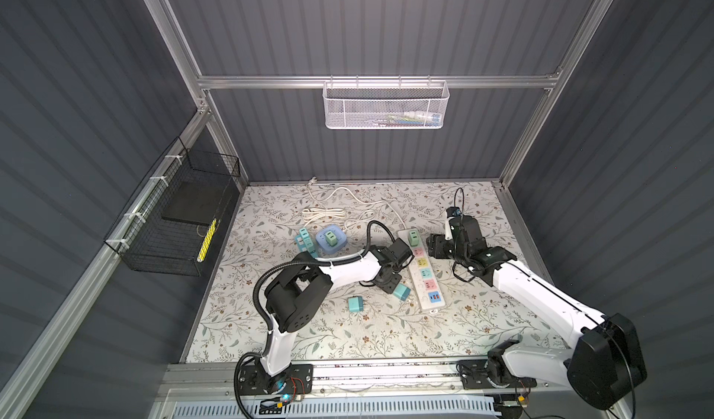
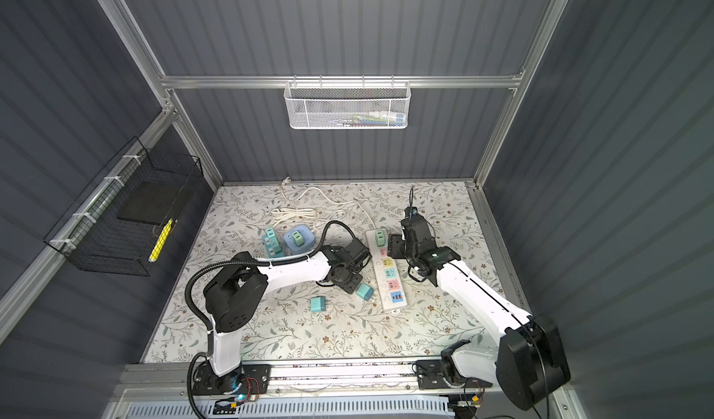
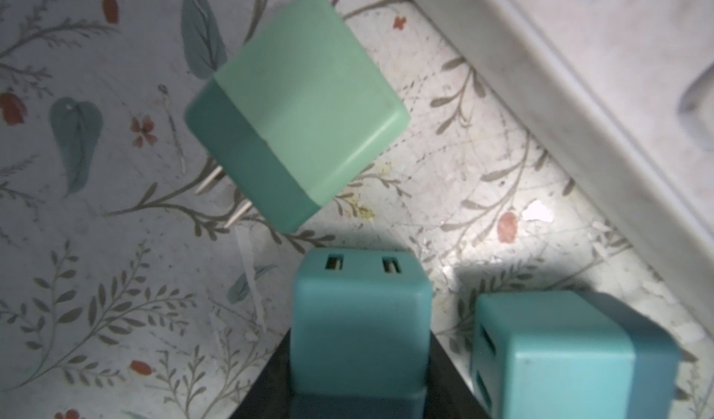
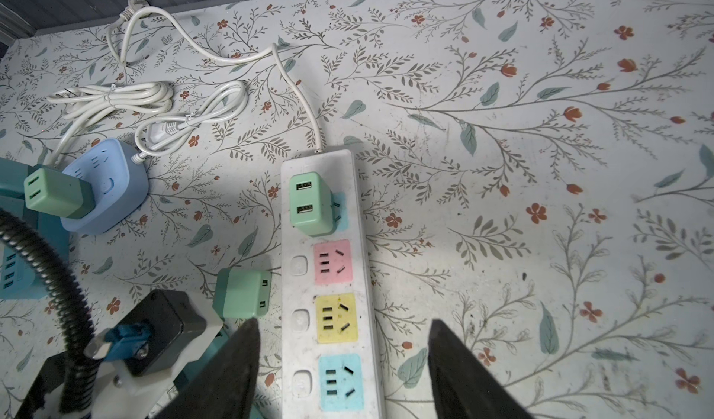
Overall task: Insert the plug
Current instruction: 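Lower left gripper and close it on a teal two-port adapter, then lift the teal adapter with left gripper while right gripper reaches to meet it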
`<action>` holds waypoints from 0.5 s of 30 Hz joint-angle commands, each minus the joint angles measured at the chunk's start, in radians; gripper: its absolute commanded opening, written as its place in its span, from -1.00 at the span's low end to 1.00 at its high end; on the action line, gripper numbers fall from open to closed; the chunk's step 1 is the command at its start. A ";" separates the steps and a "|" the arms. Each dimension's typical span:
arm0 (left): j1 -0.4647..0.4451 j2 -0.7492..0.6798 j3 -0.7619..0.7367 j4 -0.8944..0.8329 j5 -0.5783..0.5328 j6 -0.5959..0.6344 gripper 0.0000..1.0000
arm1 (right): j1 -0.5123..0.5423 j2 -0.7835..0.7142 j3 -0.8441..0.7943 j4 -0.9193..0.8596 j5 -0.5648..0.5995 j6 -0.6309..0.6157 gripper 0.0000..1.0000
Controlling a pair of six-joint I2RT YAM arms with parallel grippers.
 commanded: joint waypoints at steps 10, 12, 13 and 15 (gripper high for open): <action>0.003 -0.367 -0.302 0.427 -0.017 0.050 -0.33 | -0.042 -0.085 -0.046 0.050 -0.251 0.093 0.34; 0.002 -0.429 -0.353 0.501 -0.022 0.056 -0.34 | -0.055 -0.086 -0.053 0.053 -0.349 0.121 0.23; 0.001 -0.456 -0.373 0.530 -0.018 0.061 -0.34 | -0.057 -0.088 -0.066 0.076 -0.409 0.133 0.18; 0.000 -0.490 -0.402 0.564 -0.008 0.070 -0.35 | -0.058 -0.089 -0.096 0.142 -0.537 0.167 0.09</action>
